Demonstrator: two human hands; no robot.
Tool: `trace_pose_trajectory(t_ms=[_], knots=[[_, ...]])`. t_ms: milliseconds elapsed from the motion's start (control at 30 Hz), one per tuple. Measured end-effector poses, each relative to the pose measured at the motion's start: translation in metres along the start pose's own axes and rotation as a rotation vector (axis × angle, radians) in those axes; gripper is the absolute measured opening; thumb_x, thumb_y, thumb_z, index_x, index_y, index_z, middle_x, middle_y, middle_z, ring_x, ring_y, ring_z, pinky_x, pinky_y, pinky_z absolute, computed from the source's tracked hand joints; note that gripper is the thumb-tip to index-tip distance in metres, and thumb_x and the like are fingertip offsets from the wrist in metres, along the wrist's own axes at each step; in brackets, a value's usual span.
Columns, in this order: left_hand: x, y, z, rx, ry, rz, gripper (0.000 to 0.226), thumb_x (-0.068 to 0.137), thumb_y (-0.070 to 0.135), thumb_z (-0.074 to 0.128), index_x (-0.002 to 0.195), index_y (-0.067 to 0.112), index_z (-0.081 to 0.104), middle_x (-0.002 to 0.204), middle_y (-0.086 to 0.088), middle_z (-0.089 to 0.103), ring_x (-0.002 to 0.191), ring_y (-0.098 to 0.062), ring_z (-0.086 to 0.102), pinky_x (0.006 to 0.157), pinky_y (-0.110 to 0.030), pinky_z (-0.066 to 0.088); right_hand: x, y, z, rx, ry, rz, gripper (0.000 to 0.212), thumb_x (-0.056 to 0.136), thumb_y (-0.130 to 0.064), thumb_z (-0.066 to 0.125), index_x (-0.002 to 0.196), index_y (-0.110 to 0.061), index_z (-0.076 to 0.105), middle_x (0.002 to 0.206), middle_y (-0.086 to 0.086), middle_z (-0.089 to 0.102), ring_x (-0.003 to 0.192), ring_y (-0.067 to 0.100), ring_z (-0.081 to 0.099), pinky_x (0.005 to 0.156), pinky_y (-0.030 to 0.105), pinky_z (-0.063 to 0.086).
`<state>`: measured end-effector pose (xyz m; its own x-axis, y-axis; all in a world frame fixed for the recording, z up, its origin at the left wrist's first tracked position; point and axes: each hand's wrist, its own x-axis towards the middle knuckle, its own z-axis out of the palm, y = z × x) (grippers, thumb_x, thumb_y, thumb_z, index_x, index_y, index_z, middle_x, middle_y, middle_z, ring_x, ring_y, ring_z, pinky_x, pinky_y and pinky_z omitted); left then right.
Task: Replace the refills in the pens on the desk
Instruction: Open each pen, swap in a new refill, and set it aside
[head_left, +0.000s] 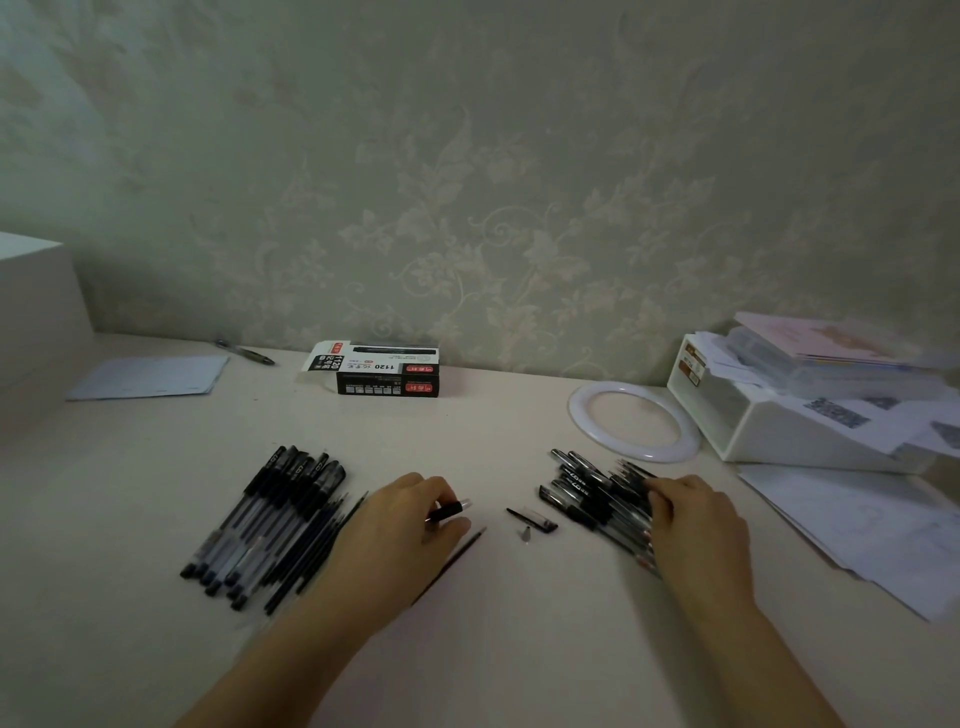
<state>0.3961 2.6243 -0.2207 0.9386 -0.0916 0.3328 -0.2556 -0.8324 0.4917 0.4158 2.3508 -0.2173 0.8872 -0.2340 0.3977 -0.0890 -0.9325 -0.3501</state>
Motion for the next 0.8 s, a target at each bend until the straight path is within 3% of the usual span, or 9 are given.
trace_pose_trajectory(t_ms=[100, 267, 367, 500, 633, 800], knots=[[0.0, 0.0, -0.004, 0.001, -0.043, -0.012, 0.025, 0.085, 0.055, 0.059, 0.097, 0.033, 0.06, 0.091, 0.015, 0.056, 0.084, -0.003, 0.055, 0.077, -0.026, 0.051, 0.0, -0.001, -0.002, 0.015, 0.016, 0.004, 0.024, 0.1, -0.013, 0.048, 0.108, -0.01, 0.071, 0.095, 0.01, 0.063, 0.081, 0.024, 0.046, 0.068, 0.035, 0.034], [-0.001, -0.003, -0.012, 0.052, -0.117, -0.024, 0.032, 0.076, 0.06, 0.066, 0.089, 0.031, 0.057, 0.087, 0.014, 0.054, 0.079, -0.002, 0.052, 0.072, -0.024, 0.05, -0.003, -0.012, -0.005, 0.1, 0.064, -0.075, 0.019, 0.097, -0.016, 0.057, 0.107, -0.013, 0.072, 0.1, 0.009, 0.067, 0.087, 0.03, 0.054, 0.076, 0.041, 0.045], [-0.004, -0.002, -0.013, 0.075, -0.164, -0.033, 0.028, 0.075, 0.057, 0.068, 0.085, 0.033, 0.057, 0.088, 0.015, 0.052, 0.082, -0.002, 0.052, 0.075, -0.027, 0.051, -0.006, -0.022, -0.004, 0.143, 0.1, -0.146, 0.014, 0.093, -0.017, 0.063, 0.103, -0.014, 0.073, 0.099, 0.005, 0.069, 0.085, 0.028, 0.055, 0.075, 0.043, 0.046], [-0.005, 0.004, -0.012, 0.073, -0.184, -0.013, 0.021, 0.079, 0.05, 0.068, 0.076, 0.036, 0.053, 0.083, 0.016, 0.05, 0.075, -0.001, 0.05, 0.067, -0.019, 0.045, -0.012, -0.035, -0.002, 0.235, 0.159, -0.276, 0.009, 0.087, -0.009, 0.071, 0.095, -0.013, 0.074, 0.088, 0.002, 0.069, 0.077, 0.025, 0.057, 0.069, 0.043, 0.049], [-0.003, 0.009, -0.011, 0.13, -0.191, -0.032, 0.011, 0.087, 0.043, 0.061, 0.085, 0.032, 0.06, 0.084, 0.014, 0.051, 0.077, -0.004, 0.051, 0.065, -0.02, 0.044, -0.02, -0.046, 0.006, 0.307, 0.124, -0.379, 0.008, 0.087, -0.011, 0.071, 0.094, -0.014, 0.075, 0.087, -0.004, 0.068, 0.079, 0.022, 0.059, 0.072, 0.043, 0.051], [-0.002, 0.018, -0.006, 0.283, -0.142, -0.01, 0.02, 0.095, 0.039, 0.048, 0.1, 0.021, 0.056, 0.099, 0.007, 0.051, 0.087, -0.013, 0.057, 0.065, -0.024, 0.042, -0.029, -0.056, 0.012, 0.377, 0.03, -0.445, 0.011, 0.091, -0.016, 0.067, 0.1, -0.016, 0.074, 0.094, -0.008, 0.065, 0.088, 0.013, 0.057, 0.078, 0.035, 0.052]])
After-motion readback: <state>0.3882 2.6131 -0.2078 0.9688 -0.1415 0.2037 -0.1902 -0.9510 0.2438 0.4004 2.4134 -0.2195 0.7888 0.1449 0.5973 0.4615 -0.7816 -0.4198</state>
